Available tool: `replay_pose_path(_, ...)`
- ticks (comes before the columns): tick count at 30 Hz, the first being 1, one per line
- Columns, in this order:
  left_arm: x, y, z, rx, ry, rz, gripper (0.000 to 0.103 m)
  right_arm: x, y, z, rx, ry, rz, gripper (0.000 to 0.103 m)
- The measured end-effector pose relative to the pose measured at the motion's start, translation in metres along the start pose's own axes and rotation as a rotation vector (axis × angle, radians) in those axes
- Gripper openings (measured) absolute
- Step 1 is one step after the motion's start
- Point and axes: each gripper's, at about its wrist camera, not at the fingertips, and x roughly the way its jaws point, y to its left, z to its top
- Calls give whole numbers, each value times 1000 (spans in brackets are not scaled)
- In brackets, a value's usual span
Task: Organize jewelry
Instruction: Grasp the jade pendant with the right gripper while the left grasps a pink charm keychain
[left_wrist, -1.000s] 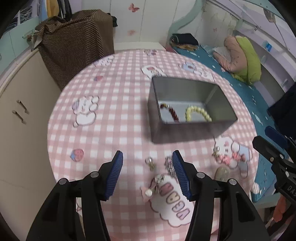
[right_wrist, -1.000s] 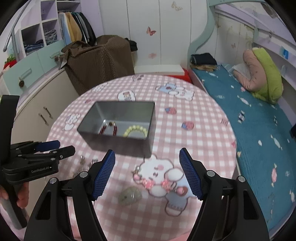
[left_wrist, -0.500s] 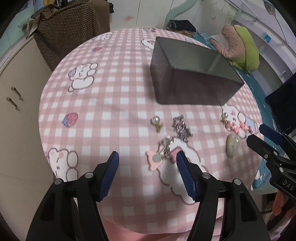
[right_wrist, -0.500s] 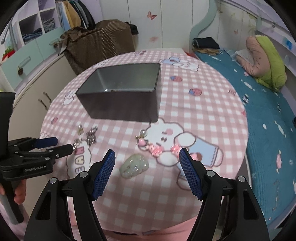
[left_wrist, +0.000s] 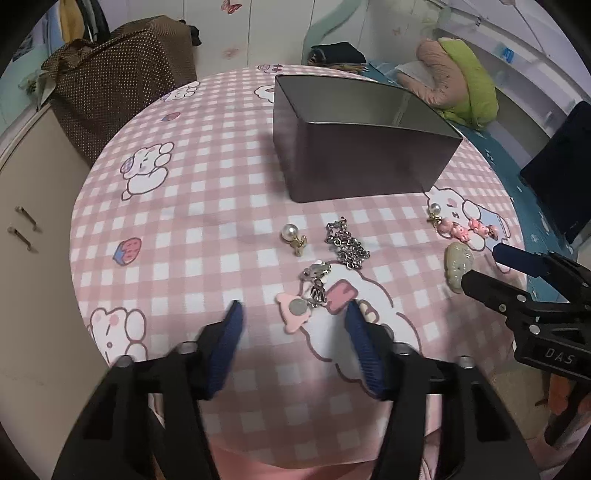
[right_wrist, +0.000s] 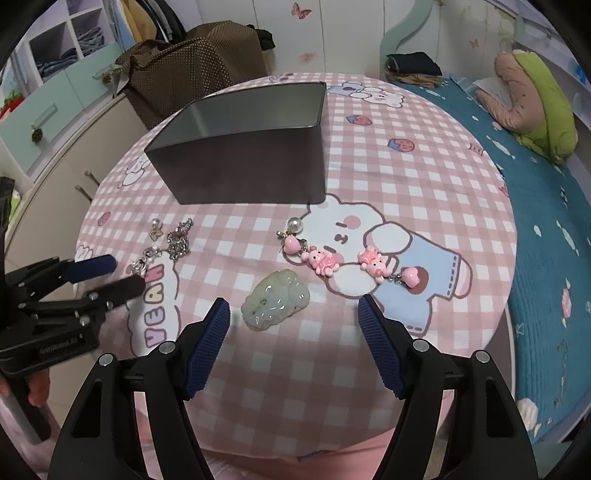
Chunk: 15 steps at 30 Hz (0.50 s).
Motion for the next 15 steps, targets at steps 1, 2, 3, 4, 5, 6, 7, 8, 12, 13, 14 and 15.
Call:
replay_pose_path(1,0,0,0,6,-2,15,38,1,1,0,-2,2,-2,70)
replay_pose_path(2,1,0,1,12,-3,25,35,2,1,-1,-4,4,-3,70)
replay_pose_path(3,0,0,1,21,-4,26,29,3,1,-1,-6,5,-3,70)
replay_pose_path(4,0,0,1,24,-4,27,26,4,2,-1,-7,9,0,70)
replay_pose_path(5,1,1,1,27,-3,28,24,6,2,-2,-6,11,1,70)
replay_pose_path(6,1,1,1,34,-3,25,21,7,2,-2,-6,13,3,70)
replay_pose_path(7,1,1,1,38,-3,18,21,8,3,-2,-13,10,-1,70)
replay_pose_path(8,1,2,1,37,-3,13,21,9,5,-2,-24,4,-9,70)
replay_pose_path(12,0,5,2,17,2,-9,21,11,7,-1,-47,-6,-9,67)
replay_pose_path(13,0,5,2,11,3,-17,21,11,8,-1,-58,-11,-15,63)
replay_pose_path(14,-1,5,3,9,2,-23,21,11,9,-1,-68,-15,-25,56)
replay_pose_path(15,-1,4,3,10,-2,-30,21,11,10,-1,-78,-22,-28,50)
